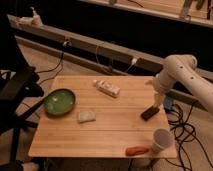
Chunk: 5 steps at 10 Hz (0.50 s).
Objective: Push the eraser across the table
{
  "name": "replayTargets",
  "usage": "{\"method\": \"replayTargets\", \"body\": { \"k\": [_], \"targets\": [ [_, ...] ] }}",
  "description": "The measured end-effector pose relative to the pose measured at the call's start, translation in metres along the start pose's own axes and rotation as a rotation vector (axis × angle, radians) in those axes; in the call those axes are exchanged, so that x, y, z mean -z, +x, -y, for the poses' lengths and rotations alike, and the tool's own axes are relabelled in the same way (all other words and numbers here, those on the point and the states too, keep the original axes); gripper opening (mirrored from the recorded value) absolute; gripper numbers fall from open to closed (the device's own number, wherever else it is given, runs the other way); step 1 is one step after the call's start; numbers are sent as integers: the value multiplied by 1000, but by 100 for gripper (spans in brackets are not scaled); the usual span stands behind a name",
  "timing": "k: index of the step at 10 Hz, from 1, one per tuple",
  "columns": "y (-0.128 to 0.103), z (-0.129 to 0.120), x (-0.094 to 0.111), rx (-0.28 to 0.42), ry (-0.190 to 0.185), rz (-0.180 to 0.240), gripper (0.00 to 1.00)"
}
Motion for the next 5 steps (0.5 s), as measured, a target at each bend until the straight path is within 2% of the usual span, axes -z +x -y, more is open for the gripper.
{"method": "replayTargets", "body": {
  "k": [5],
  "targets": [
    [0,0,2,0,2,-1,80]
  ]
}}
